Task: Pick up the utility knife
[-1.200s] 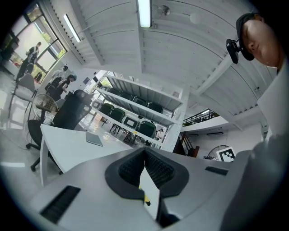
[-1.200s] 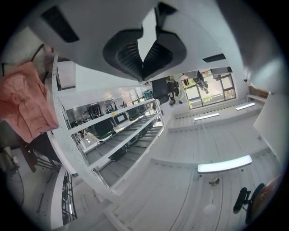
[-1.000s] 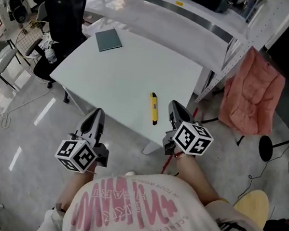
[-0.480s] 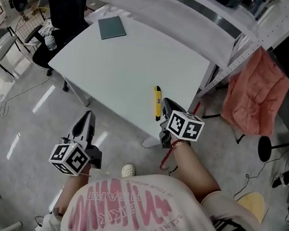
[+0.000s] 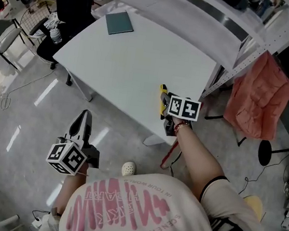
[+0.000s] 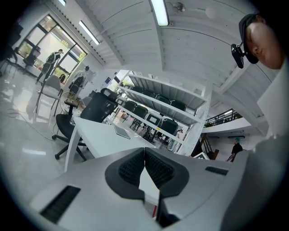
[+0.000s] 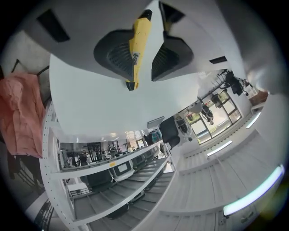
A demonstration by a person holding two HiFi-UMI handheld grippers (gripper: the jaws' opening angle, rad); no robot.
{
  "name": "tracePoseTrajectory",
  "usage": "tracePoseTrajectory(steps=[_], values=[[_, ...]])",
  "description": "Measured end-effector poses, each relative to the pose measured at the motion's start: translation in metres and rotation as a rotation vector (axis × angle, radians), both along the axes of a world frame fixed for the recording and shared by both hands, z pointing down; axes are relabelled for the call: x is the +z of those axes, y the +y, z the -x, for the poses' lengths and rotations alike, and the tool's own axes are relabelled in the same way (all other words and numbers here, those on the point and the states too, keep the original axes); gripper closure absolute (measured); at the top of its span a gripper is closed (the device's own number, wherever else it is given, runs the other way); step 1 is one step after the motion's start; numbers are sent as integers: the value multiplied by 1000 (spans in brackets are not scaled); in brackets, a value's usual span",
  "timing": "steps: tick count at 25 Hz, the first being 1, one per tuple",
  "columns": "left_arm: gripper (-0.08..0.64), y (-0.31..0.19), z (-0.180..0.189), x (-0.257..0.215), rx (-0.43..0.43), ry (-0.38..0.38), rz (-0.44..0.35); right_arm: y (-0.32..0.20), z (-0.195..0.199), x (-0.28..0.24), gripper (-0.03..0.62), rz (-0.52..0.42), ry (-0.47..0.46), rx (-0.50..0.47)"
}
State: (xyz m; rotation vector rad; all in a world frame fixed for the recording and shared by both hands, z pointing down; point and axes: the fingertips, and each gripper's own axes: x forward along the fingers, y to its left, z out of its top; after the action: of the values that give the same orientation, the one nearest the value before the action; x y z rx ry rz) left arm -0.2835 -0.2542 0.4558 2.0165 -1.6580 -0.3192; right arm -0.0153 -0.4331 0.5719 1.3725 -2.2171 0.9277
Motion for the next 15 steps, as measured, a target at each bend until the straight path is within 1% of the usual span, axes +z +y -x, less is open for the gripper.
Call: tracePoseTrajectory(steps=[4,7,13,15], values=[[535,-4,3,-3,-2,0,-6,-8,3,19,393,81,71,-23],[535,-7,6,-5,-5,0,-7,-14,4,27,391,100,124,-19],[535,-10,11,-5,-17,8,-1,-17,4,41,380,136,249,-68],[535,-13,13,-7,-20,12,-2,-19,3,42,397,142,272,-73]])
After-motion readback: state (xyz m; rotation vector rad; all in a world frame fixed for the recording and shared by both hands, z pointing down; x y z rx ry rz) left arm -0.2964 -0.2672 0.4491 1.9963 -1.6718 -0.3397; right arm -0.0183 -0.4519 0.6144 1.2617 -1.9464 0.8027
